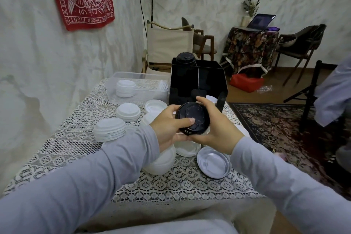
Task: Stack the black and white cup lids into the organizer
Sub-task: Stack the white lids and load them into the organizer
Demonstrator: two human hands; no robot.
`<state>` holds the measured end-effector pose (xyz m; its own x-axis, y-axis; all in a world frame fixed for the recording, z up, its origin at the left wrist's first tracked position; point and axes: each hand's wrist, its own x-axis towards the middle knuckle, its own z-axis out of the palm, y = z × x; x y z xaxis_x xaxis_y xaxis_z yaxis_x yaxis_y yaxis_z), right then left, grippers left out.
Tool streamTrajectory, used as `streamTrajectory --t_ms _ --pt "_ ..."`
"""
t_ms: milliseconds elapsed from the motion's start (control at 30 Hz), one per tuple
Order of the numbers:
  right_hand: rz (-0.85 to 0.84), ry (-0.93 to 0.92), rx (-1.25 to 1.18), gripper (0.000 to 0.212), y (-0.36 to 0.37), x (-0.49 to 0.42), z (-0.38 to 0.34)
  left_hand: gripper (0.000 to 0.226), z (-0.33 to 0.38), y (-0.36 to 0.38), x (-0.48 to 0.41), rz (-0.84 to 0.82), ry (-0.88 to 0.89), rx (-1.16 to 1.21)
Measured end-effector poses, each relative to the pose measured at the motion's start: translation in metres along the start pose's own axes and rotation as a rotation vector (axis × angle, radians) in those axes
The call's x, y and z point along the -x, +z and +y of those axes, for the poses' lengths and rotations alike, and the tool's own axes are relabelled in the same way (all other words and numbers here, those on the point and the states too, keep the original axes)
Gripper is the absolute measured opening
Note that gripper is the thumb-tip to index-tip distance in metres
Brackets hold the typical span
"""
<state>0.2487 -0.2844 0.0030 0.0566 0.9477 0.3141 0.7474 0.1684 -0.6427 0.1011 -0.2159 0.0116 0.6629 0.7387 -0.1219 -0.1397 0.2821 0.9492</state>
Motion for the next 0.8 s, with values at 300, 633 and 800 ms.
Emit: streamTrajectory --t_ms 300,633,800 --pt "-0.036 -0.052 0.064 0.087 -0.001 0.004 0.006 0.1 0.004 -0.009 0.001 -0.181 0.452 -1.384" --pt "-0.115 -0.044 0.04 0.086 0.009 0.019 0.008 0.093 -0.011 -0.014 0.002 -0.152 0.503 -1.647" --pt "-0.054 -0.027 0.356 0.061 -0.009 0.036 0.012 0.091 -0.004 -0.017 0.014 -0.076 0.428 -1.696"
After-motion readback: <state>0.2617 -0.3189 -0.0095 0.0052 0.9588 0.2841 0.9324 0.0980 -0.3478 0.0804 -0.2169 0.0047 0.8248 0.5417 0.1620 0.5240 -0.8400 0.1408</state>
